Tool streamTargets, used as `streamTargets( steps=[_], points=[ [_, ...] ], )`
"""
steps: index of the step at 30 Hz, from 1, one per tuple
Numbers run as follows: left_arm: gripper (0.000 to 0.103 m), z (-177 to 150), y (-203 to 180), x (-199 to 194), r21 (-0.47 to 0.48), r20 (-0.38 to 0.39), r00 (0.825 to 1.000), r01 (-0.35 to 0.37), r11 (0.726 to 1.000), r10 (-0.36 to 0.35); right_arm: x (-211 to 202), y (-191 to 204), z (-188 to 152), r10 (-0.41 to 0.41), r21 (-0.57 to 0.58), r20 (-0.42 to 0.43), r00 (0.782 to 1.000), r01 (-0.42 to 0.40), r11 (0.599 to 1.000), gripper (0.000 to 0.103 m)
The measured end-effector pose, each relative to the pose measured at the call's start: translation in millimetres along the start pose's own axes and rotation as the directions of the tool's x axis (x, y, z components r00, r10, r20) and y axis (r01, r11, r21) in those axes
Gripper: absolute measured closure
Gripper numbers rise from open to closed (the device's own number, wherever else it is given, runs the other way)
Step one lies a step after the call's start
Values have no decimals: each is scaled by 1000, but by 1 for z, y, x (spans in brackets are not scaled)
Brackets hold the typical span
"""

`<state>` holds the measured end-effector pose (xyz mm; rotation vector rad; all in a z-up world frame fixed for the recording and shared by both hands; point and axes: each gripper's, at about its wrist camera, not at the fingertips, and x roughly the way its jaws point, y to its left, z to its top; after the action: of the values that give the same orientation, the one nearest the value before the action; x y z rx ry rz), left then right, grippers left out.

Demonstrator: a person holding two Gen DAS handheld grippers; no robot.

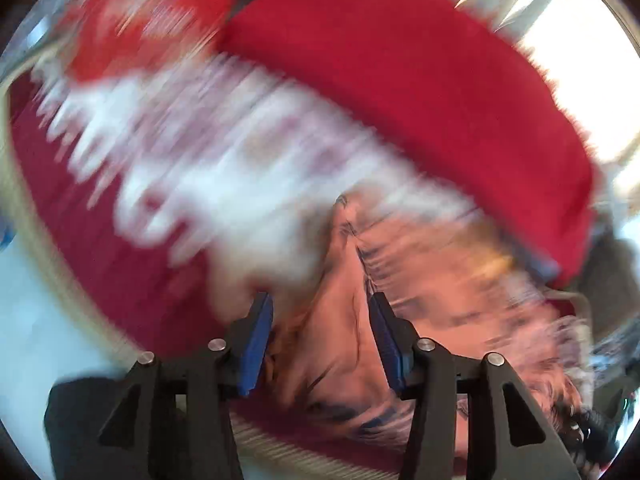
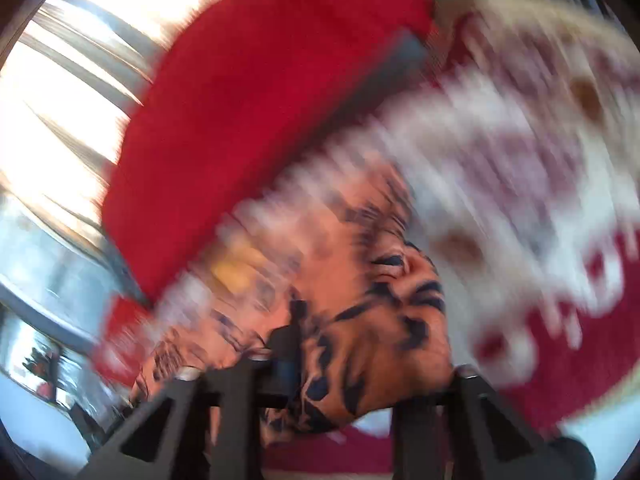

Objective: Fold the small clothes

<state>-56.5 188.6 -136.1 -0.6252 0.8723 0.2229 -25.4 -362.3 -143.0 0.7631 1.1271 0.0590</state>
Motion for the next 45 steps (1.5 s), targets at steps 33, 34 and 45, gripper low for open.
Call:
streamTargets(
  steps=[33, 34, 45],
  points=[
    [89, 95, -68, 99, 313, -110, 989, 132, 940, -102, 48, 40, 134, -68, -300, 161, 985, 115, 947, 35],
    [93, 94, -70, 100, 326, -110, 990, 118, 938, -87, 51, 42, 135, -75, -311, 155, 985, 120, 943, 35],
    [98, 94, -85, 51, 403, 27, 994, 83, 911, -102, 59, 60, 128, -179, -401, 169, 969, 233, 886, 94]
  ],
)
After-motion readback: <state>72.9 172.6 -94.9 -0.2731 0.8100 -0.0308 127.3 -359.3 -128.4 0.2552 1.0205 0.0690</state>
